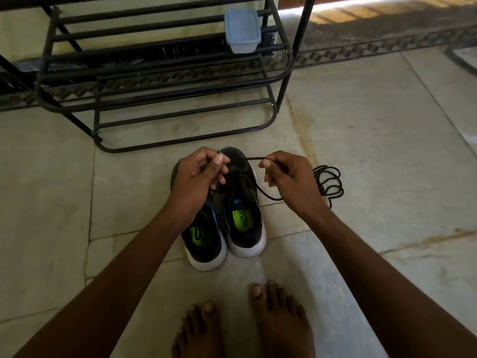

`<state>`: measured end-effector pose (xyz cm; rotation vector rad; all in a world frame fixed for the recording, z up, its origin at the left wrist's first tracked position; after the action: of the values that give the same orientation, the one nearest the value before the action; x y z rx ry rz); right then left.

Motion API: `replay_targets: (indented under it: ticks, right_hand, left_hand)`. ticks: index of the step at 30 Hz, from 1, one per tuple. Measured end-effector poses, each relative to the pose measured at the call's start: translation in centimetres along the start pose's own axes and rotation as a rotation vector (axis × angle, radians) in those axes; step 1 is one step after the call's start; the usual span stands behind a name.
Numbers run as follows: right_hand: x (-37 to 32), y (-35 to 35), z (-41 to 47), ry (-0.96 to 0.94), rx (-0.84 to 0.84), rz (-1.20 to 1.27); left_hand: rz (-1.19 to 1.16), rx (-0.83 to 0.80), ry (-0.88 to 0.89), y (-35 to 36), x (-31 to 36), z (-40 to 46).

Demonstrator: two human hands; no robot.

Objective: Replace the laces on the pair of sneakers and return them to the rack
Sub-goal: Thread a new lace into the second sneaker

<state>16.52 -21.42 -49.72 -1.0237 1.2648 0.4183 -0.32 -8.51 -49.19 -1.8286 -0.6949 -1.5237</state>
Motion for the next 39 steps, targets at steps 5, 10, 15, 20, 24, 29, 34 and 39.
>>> replay_targets:
  ticks: [5,10,15,20,24,29,34,39]
  right_hand:
    - [-0.4,0.3,0.2,-0.007,-0.018,-0.006]
    - [-1.6,0.6,1.3,0.030,-0.139,0.037]
    - [-2.4,1.1,2.1,-0.008,-0.281,0.141]
    - [-2.3,0.8,2.2,-0.040,-0.188,0.079]
    - [-3.0,-0.4,2.1,-0.014,-0.075,0.221]
    - [-6.0,-2.3,2.6,-0.059,-0.009,0.430]
    - [-10.2,-3.5,3.2,-0.190,0.072,0.418]
    - [-15.1,-4.7,3.4,-0.353,0.026,0.488]
  left_hand:
    - [0.056,0.015,0.046,-0.4,1.0,0.3]
    - [0.139,-0.068,0.118,0.1,1.9,0.2]
    - [0.152,-0.066,0.174,0.5,2.6,-0.3]
    - [0.210,0.034,0.230,0.1,2.7,-0.7]
    - [0.255,0.218,0.220,-0.9,2.7,-1.0]
    - [0.095,0.284,0.194,-2.0,4.5,-1.0]
    - [-0.019,0.300,0.278,-2.1,8.6,-0.3]
    - [0.002,0.276,0.390,-2.5,14.2,0.3]
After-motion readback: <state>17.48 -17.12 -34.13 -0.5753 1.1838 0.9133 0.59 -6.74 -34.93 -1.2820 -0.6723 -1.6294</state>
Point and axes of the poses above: each hand's wrist, its own z-axis towards the middle knuckle, its own y-axis out of the palm, x = y × z, the point moved 3 cm from there along z, towards the middle knuckle, and after that the axes turned 1 degree about y, right-handed, at the moved point
